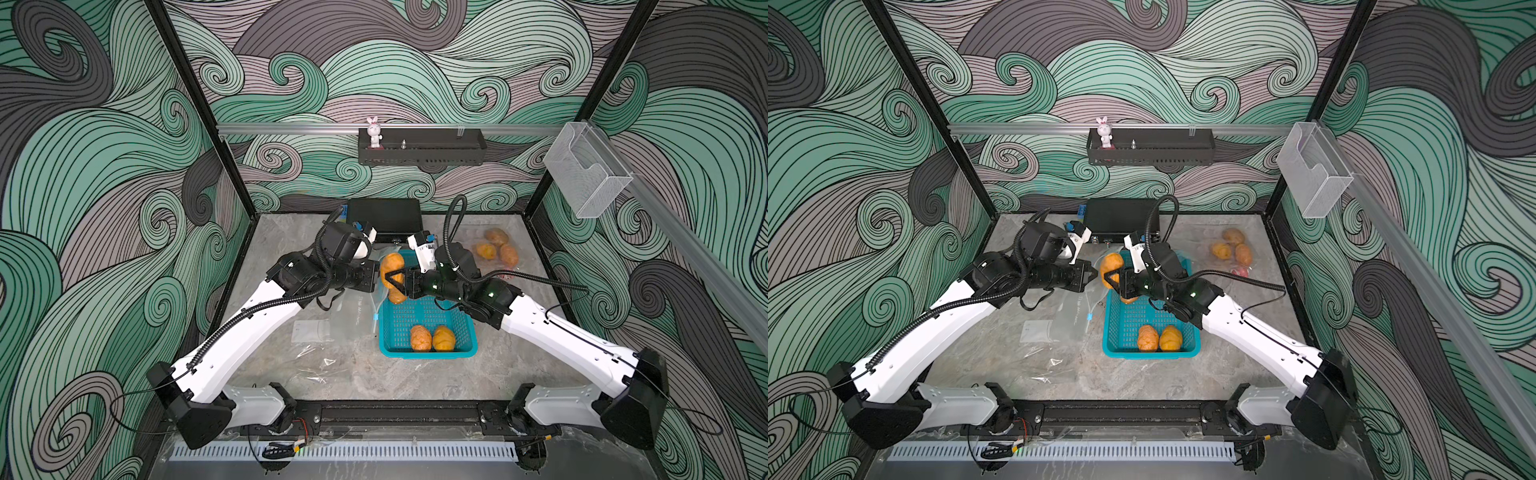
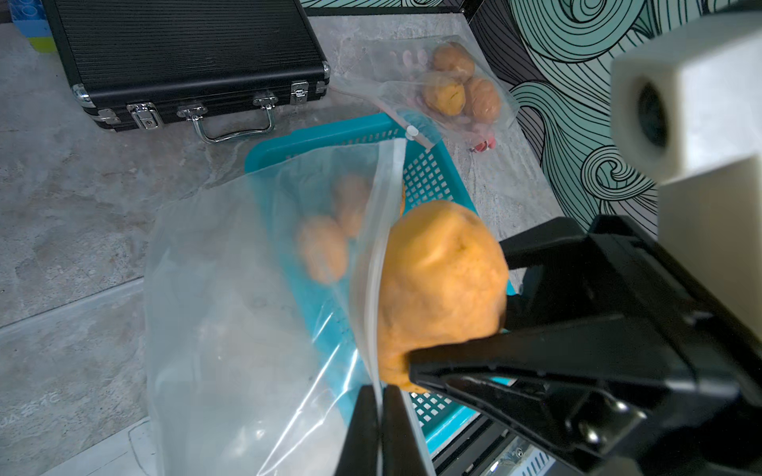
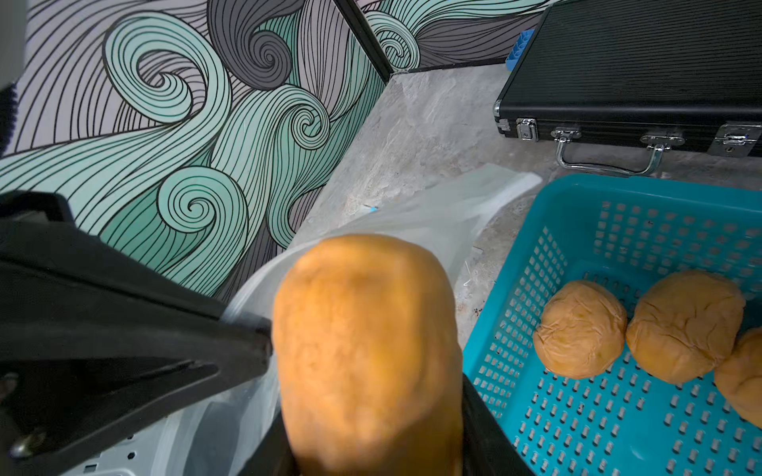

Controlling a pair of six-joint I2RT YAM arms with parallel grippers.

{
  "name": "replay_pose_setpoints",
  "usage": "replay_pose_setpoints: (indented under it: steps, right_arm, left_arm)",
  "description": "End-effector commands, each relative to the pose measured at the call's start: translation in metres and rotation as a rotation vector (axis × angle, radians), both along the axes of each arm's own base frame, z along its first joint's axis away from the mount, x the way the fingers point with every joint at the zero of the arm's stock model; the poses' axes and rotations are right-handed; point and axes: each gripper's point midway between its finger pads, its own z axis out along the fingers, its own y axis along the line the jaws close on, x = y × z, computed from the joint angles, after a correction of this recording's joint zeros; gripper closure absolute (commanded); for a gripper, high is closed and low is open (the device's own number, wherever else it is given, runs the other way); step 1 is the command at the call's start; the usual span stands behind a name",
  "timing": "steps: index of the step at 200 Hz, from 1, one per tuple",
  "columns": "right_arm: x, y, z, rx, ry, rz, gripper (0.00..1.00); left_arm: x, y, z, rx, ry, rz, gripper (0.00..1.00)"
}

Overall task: Put the potatoes into a zipper bag and zip it
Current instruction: Place the potato into the zipper food storage bag.

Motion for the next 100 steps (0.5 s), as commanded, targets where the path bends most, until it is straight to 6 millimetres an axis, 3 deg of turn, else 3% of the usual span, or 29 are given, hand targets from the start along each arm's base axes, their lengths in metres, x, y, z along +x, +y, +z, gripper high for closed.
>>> replay_pose_setpoints:
  steps: [1,39,67,100]
  right_arm:
    - [-0.01,0.009,0.009,-0.028,-0.02,0.093,0.58]
    - [-0.022,0.017,-0.008,-0.097,0.01,0.203,0.57]
    - [-0.018,0.016,-0.022,-0.209,0.062,0.222,0.56]
    - [-0.016,0.022,-0.026,-0.218,0.154,0.23,0.55]
  left_arm:
    - [0.008,-0.003,0.012,-0.014,-0.04,0.012,1.0]
    - [0.013,-0.003,0.013,-0.01,-0.049,0.023,1.0]
    - [0.011,-0.006,0.013,-0.032,-0.048,0.017,1.0]
    - [0.012,-0.007,0.01,-0.019,-0.044,0.007,1.0]
